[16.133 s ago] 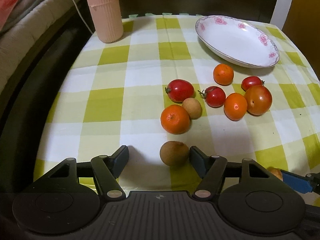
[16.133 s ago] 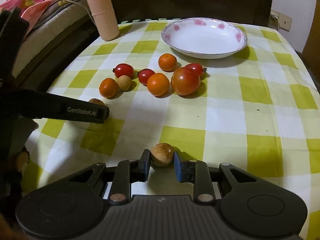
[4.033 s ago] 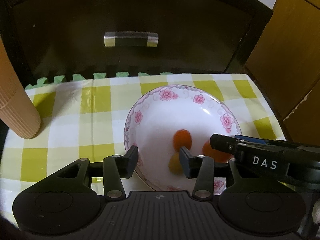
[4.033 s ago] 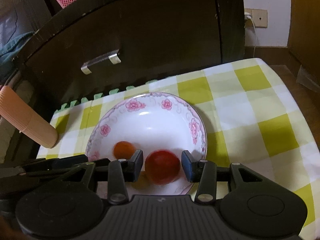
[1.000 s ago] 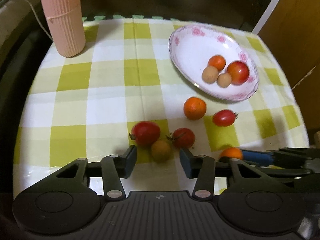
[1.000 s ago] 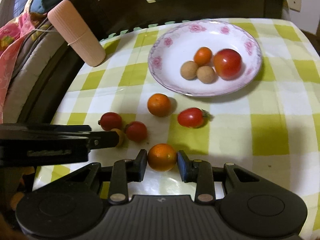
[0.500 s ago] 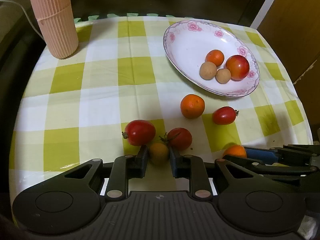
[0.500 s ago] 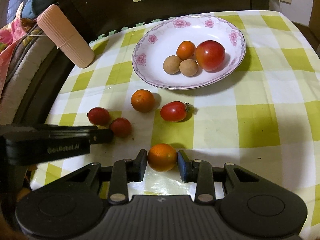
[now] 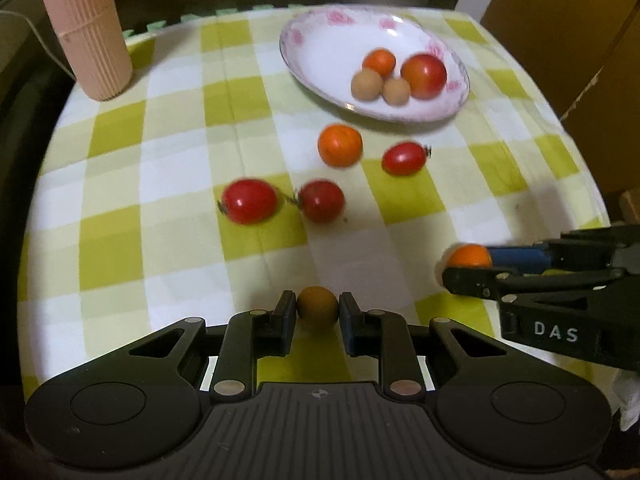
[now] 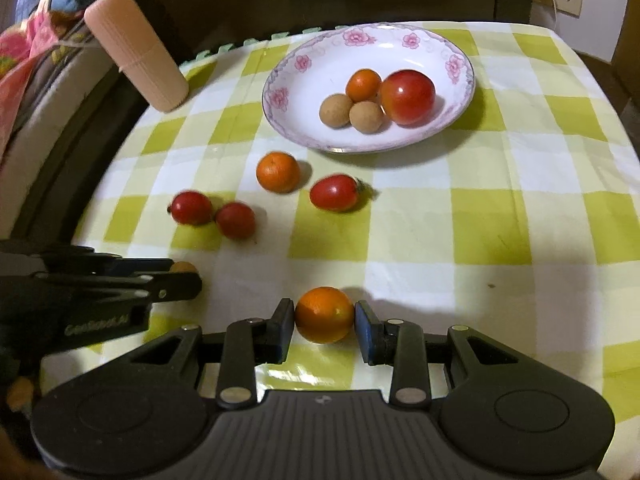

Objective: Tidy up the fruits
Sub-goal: 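Lift both held fruits and carry them toward the white bowl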

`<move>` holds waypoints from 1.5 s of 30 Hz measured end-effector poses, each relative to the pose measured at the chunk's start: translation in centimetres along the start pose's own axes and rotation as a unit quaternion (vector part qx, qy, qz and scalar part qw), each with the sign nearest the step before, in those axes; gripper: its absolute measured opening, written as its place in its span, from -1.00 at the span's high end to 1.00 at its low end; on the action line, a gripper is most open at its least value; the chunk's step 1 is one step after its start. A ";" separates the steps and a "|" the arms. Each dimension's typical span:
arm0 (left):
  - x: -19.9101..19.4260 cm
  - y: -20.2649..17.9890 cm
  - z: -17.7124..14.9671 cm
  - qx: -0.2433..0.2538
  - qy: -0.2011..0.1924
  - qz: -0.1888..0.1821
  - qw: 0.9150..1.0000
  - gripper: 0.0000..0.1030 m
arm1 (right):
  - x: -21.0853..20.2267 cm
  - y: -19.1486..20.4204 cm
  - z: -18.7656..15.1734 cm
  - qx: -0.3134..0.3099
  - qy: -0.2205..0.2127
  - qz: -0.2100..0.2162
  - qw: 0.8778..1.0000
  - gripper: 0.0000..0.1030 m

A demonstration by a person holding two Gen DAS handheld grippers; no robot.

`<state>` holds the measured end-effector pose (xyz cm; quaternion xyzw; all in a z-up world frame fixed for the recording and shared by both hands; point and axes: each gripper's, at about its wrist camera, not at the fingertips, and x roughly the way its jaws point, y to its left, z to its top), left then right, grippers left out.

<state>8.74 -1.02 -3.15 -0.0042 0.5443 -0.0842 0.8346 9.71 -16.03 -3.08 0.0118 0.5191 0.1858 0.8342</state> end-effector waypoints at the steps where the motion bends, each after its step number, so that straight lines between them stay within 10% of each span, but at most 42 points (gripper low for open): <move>1: 0.2 0.0 -0.1 -0.001 0.002 0.002 1.000 0.40 | 0.0 0.0 -0.2 -0.001 0.000 0.001 1.000 0.39; 15: 0.3 0.3 0.0 -0.009 -0.003 -0.001 1.000 -0.15 | 0.4 0.0 -0.6 -0.009 0.002 -0.001 1.000 0.36; 41: 0.5 0.1 -0.3 -0.008 -0.004 0.005 1.000 0.04 | -0.1 -1.0 -1.0 0.018 0.009 -0.006 1.000 0.22; 45: 0.3 0.3 -0.3 -0.012 -0.007 0.013 1.000 0.39 | -0.1 -0.9 -1.0 0.014 0.005 -0.008 1.000 0.24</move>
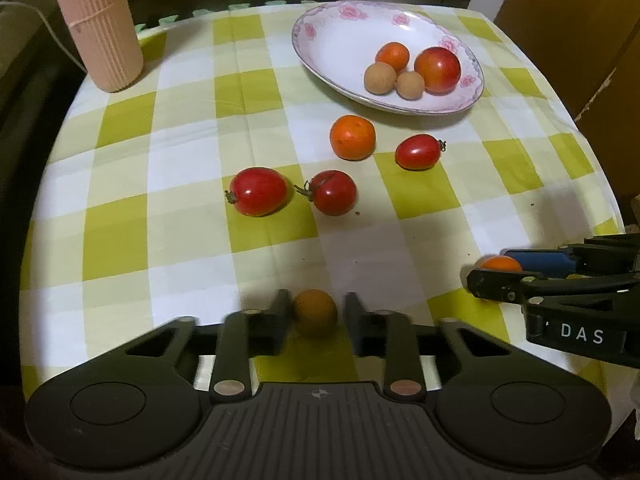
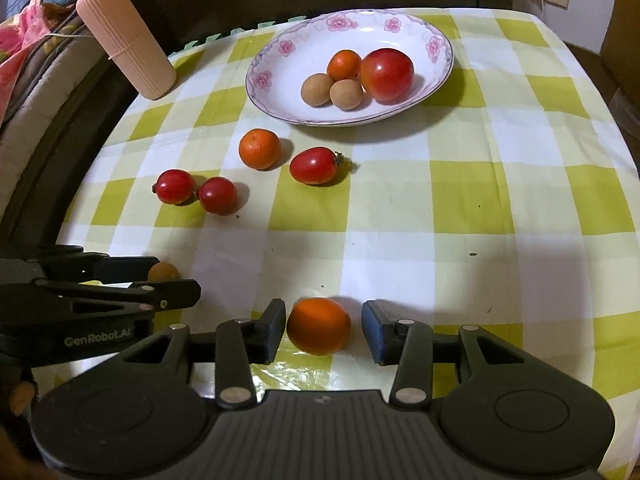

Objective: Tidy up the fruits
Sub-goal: 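Lift both held fruits and carry them toward the white bowl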

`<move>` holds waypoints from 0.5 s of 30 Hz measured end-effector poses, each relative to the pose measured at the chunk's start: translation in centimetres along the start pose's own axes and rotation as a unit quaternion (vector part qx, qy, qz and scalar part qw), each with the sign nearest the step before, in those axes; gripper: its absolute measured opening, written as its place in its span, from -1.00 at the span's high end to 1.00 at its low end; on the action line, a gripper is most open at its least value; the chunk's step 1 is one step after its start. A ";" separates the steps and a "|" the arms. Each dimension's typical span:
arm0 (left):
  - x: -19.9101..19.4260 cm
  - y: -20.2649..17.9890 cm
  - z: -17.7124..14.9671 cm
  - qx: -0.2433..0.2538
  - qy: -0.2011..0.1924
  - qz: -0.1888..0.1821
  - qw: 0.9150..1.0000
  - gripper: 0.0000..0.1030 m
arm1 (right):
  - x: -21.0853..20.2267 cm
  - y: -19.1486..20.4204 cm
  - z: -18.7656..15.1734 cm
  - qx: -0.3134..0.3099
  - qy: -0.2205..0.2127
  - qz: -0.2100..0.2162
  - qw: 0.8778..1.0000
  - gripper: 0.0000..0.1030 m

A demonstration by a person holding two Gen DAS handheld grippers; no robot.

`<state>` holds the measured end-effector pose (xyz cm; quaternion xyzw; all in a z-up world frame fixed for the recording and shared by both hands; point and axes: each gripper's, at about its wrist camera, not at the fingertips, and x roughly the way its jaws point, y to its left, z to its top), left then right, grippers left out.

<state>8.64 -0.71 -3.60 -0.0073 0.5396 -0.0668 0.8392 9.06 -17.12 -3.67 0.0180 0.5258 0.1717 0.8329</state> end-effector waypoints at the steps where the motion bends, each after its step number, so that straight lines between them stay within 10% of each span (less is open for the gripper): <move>1: -0.1 0.0 0.0 -0.004 0.000 -0.004 1.000 0.39 | -0.1 0.1 0.0 -0.003 -0.001 0.000 1.000 0.31; 15: -1.1 -0.5 1.2 0.000 -0.024 -0.015 1.000 0.39 | -1.0 0.6 1.1 -0.008 -0.027 0.007 1.000 0.35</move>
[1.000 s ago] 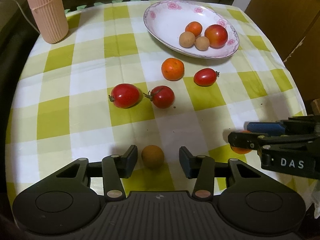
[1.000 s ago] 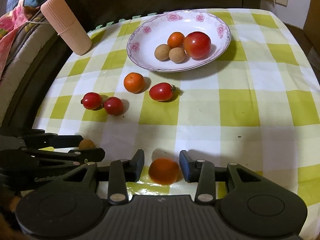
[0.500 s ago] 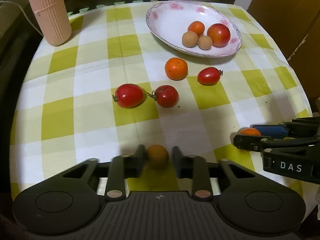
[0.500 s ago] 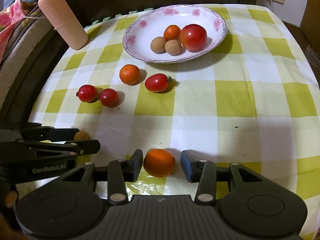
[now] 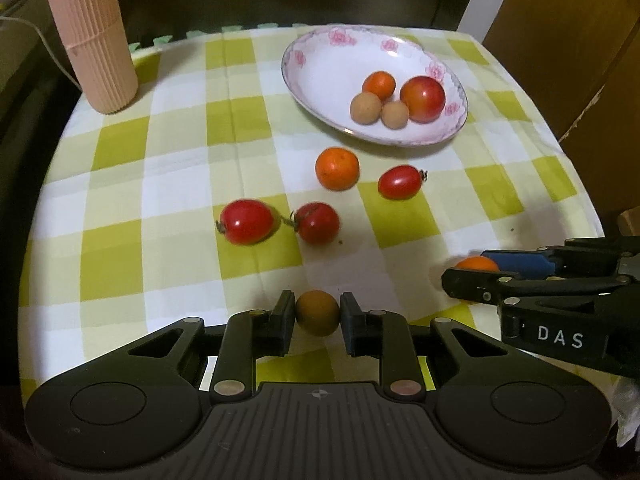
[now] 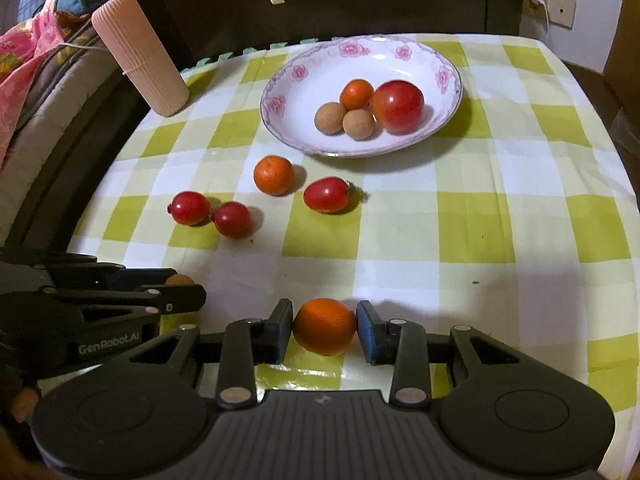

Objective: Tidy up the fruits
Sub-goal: 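Lift both held fruits and carry them toward the white bowl, then lower both held fruits over the inside of the white bowl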

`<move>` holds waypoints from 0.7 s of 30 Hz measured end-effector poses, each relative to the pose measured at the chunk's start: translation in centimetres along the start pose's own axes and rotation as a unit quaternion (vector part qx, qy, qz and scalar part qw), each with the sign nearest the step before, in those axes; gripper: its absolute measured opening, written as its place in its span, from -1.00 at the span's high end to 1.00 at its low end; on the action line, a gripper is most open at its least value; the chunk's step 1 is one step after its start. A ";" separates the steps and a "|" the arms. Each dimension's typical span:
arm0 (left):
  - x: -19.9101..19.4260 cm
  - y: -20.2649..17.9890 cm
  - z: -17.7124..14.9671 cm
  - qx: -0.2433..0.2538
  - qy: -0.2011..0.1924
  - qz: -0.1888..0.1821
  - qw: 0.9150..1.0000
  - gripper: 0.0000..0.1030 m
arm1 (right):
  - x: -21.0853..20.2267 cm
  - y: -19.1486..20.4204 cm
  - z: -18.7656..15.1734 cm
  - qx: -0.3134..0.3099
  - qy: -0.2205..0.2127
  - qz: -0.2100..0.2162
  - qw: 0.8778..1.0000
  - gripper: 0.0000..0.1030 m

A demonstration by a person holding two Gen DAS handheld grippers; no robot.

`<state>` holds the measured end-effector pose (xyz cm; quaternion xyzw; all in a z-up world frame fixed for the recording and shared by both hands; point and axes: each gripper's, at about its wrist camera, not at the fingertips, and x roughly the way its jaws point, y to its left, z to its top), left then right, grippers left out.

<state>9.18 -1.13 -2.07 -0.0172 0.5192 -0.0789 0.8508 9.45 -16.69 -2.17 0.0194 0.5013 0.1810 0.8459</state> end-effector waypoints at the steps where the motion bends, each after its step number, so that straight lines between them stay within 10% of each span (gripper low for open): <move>1: 0.0 -0.1 0.2 0.000 -0.002 0.000 1.000 0.39 | 0.0 0.0 0.1 0.000 -0.002 0.001 1.000 0.35; 21: -0.1 -1.3 5.9 -0.002 -0.048 -0.017 0.999 0.39 | -0.1 -1.0 4.4 0.025 -0.043 0.002 0.999 0.35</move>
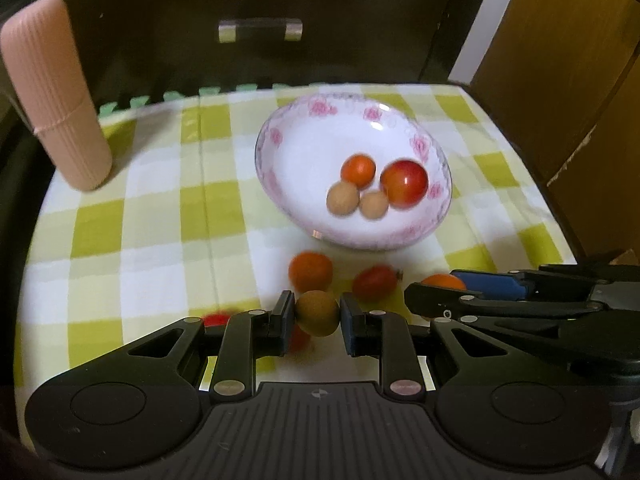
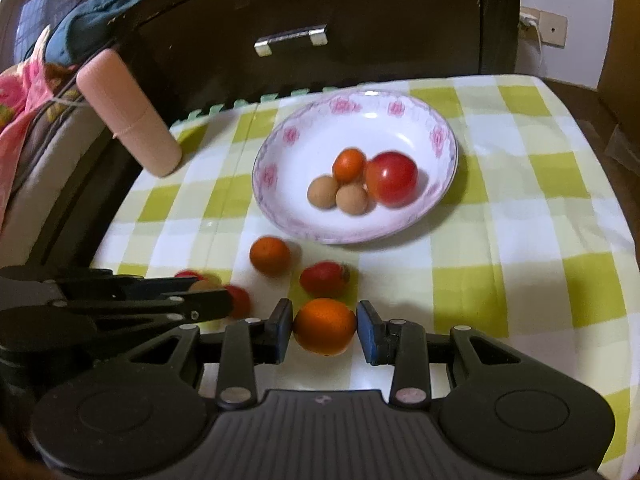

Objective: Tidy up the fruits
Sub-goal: 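Lower both held fruits over the inside of the white bowl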

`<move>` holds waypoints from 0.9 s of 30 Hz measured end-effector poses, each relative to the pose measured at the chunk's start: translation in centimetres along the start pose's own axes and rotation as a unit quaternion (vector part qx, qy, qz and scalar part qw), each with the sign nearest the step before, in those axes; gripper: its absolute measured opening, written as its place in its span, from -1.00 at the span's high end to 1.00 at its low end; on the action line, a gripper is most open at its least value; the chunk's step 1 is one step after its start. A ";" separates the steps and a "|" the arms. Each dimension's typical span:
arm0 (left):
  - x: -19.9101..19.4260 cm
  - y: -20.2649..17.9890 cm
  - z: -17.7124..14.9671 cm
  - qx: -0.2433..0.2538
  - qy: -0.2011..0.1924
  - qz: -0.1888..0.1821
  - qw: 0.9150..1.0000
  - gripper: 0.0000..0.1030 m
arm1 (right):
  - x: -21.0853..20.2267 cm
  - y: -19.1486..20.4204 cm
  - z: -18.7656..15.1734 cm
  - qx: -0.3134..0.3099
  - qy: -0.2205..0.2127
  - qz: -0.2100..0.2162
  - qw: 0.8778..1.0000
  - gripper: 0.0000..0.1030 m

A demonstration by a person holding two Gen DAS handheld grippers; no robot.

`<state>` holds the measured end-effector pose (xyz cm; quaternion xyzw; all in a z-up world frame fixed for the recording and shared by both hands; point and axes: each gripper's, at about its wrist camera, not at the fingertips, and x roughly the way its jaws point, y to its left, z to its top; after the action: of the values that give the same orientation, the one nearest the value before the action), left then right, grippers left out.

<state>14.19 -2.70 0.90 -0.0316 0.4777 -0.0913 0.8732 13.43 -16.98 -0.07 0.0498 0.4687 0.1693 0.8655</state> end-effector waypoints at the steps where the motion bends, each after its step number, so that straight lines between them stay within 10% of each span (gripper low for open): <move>1: 0.1 0.0 0.3 -0.002 -0.001 -0.002 1.000 0.39 | 0.0 -0.1 0.3 0.003 -0.003 -0.002 1.000 0.35; 27: 4.6 0.0 5.6 -0.004 -0.002 0.007 1.000 0.42 | 3.8 -3.7 5.5 0.058 -0.023 0.002 0.998 0.35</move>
<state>21.33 -3.72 0.13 -0.0320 0.4765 -0.0830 0.8747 20.79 -18.76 -0.92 0.1044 0.4575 0.1420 0.8716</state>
